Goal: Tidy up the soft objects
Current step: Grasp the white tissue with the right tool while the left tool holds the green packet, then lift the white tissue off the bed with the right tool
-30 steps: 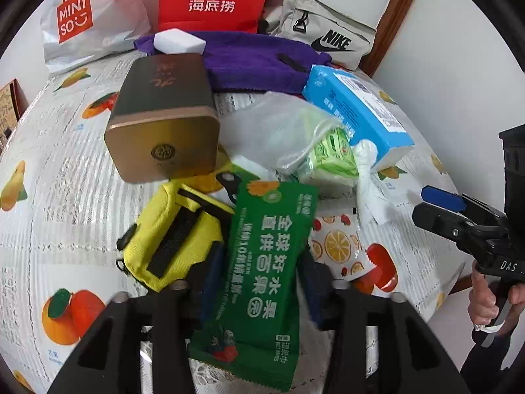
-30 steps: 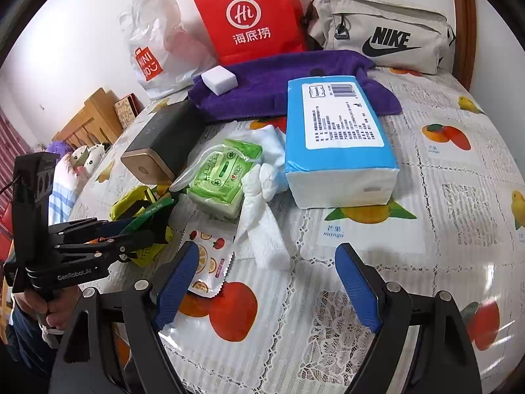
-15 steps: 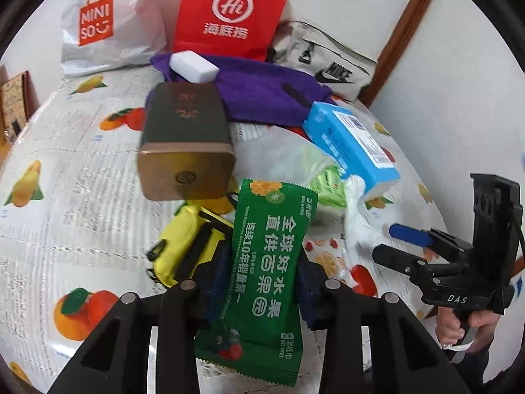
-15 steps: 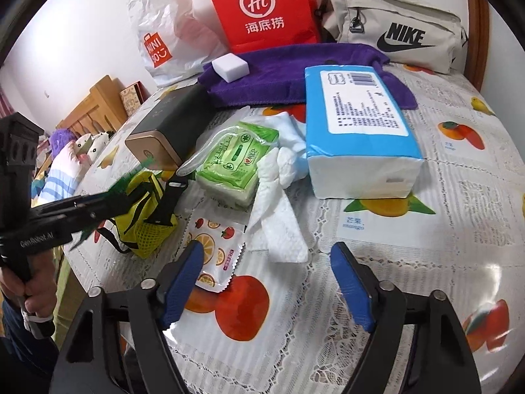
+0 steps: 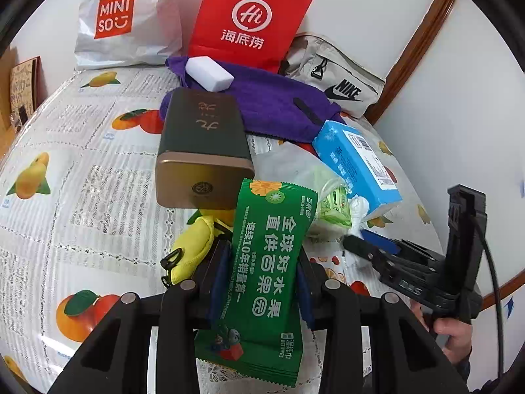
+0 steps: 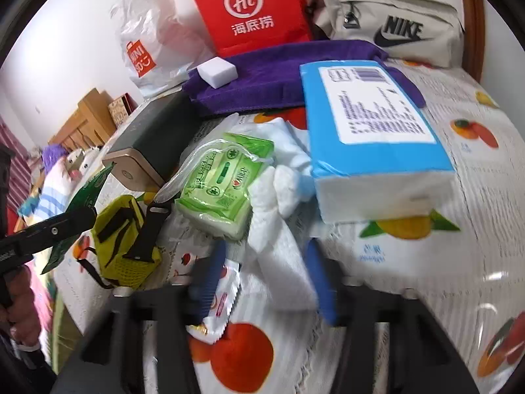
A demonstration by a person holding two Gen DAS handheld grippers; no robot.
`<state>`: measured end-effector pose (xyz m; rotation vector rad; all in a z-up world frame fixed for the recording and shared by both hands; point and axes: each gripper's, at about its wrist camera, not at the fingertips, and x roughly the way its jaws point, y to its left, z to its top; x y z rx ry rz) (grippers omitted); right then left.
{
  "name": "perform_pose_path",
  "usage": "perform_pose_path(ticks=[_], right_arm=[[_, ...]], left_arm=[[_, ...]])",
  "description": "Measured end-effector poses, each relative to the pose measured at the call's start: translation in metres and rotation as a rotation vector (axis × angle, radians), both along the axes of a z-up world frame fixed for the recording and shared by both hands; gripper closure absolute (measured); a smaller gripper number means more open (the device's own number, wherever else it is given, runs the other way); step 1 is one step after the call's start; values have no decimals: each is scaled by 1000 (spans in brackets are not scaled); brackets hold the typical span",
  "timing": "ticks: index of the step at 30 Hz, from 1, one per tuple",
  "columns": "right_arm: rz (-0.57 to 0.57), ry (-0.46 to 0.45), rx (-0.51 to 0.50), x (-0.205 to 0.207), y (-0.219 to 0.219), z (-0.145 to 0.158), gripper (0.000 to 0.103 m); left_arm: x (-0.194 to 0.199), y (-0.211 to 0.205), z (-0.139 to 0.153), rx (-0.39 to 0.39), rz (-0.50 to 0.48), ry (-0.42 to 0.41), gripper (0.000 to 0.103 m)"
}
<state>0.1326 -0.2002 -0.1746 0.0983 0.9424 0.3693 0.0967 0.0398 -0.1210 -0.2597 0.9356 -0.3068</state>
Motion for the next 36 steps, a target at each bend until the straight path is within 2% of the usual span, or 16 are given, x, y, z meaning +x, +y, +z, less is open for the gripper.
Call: perform_pose_path(ticks=[1,6,15,21,29,36], right_arm=[[8,-2,-28,1,4,-2,88],[29,-36,-92,-9,5,-2,95],[9,-45,-140,-41,-30,13,97],[-38,-50,-130,-51,-54,19,97],[-63,-41,-117,-52,-63,23,97],[-38,-60,-101,-52,-57,43,97]], left_arm=[[0,0,-1,1,5,1,68],[2,-1,-6,-4,11,12,68],[-2,0,-6,-7,32,18,68],[-5,-1,1,-1,41,2,68],[-9,-1,20,27,59,-24,68],[-6,4,33,41,99,-38,68]])
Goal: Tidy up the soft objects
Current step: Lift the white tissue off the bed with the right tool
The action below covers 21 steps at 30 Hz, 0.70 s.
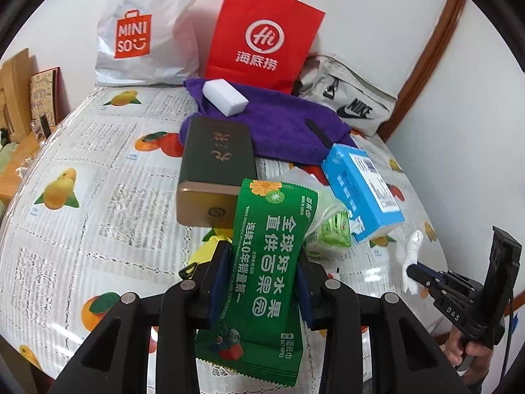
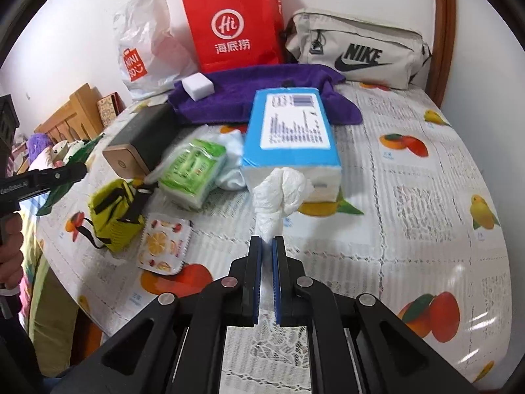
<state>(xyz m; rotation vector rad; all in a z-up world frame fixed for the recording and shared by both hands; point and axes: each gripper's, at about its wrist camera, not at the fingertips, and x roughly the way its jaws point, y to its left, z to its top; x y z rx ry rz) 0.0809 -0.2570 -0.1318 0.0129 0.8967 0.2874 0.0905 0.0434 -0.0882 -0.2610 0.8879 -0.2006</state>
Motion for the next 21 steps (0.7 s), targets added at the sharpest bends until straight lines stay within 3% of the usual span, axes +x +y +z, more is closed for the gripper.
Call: perform_pose_path(ticks=[21], right_arm=[[35,-64,34,46,13,49,97]], left_arm=[[35,5,25,8,35,-5,68]])
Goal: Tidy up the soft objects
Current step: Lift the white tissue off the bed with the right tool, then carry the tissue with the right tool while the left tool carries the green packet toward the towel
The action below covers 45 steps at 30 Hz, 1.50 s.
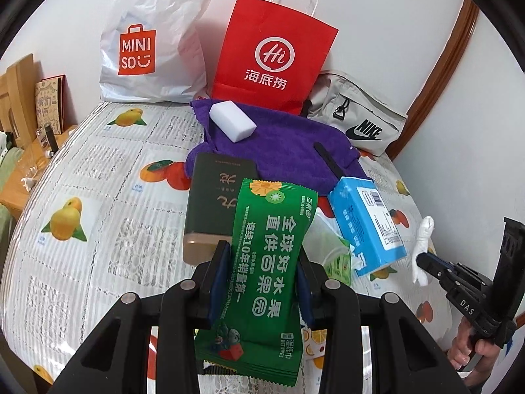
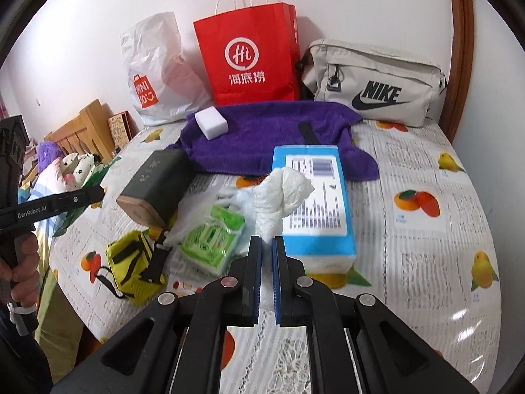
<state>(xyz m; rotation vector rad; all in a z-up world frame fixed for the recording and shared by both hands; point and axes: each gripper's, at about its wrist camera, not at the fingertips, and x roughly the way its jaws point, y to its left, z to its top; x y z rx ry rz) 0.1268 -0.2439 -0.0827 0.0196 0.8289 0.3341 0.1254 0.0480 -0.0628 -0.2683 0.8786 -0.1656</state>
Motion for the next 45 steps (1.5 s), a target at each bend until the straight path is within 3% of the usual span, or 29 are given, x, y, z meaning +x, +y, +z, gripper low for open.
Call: perform_pose_path(ticks=[13,27,45], right_arm=[[-23,-26,16,41,1,20,97],[-37,-26,-2,91,2,24,97],[-29,-1,17,154,11,9,97]], left_arm=[[40,-4,16,21,-13,-6,68],[87,-12,11,23,-19,22,68],[153,-7,1,15,18,26,68]])
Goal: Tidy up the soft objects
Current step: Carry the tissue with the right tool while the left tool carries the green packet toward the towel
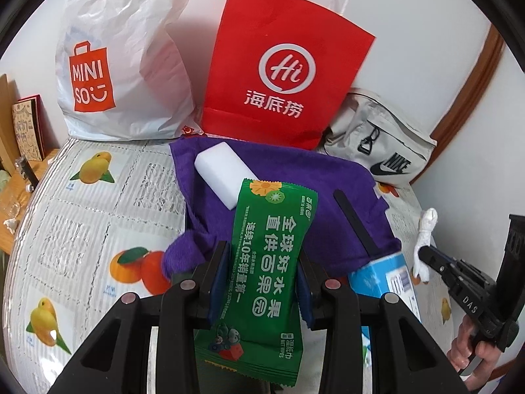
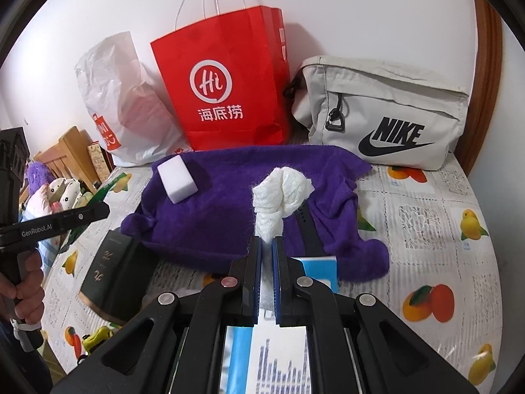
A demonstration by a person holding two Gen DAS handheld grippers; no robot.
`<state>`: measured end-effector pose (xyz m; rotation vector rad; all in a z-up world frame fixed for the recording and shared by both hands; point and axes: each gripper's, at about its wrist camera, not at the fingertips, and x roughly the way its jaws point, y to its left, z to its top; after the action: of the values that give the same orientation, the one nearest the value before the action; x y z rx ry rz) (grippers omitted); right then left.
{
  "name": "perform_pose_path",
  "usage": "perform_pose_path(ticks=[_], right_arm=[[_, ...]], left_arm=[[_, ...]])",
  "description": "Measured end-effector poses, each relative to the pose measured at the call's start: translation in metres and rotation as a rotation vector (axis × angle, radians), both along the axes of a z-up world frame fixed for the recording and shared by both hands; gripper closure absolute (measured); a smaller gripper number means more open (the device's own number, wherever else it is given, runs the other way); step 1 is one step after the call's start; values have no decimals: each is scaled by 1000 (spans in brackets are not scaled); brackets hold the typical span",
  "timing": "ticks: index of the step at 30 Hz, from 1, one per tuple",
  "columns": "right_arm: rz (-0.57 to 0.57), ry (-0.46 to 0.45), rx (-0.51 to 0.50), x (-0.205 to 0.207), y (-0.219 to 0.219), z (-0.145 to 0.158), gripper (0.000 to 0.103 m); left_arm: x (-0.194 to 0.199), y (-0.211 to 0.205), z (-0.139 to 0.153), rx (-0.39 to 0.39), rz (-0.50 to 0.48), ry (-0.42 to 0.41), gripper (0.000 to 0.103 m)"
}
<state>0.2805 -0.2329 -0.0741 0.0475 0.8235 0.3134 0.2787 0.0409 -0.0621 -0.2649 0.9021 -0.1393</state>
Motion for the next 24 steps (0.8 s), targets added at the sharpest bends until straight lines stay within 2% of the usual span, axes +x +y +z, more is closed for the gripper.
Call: perform_pose_path(ticks=[11,15,24], right_arm=[[8,20,-5,45,5,-16,97],[11,25,-14,63,8,-23,97],[12,88,-16,86,9,-47,96]], left_arm=[[39,6,-15,-11,28,22,68],[49,3,-19,11,24,17,68],[72,7,-41,6,35,69,68]])
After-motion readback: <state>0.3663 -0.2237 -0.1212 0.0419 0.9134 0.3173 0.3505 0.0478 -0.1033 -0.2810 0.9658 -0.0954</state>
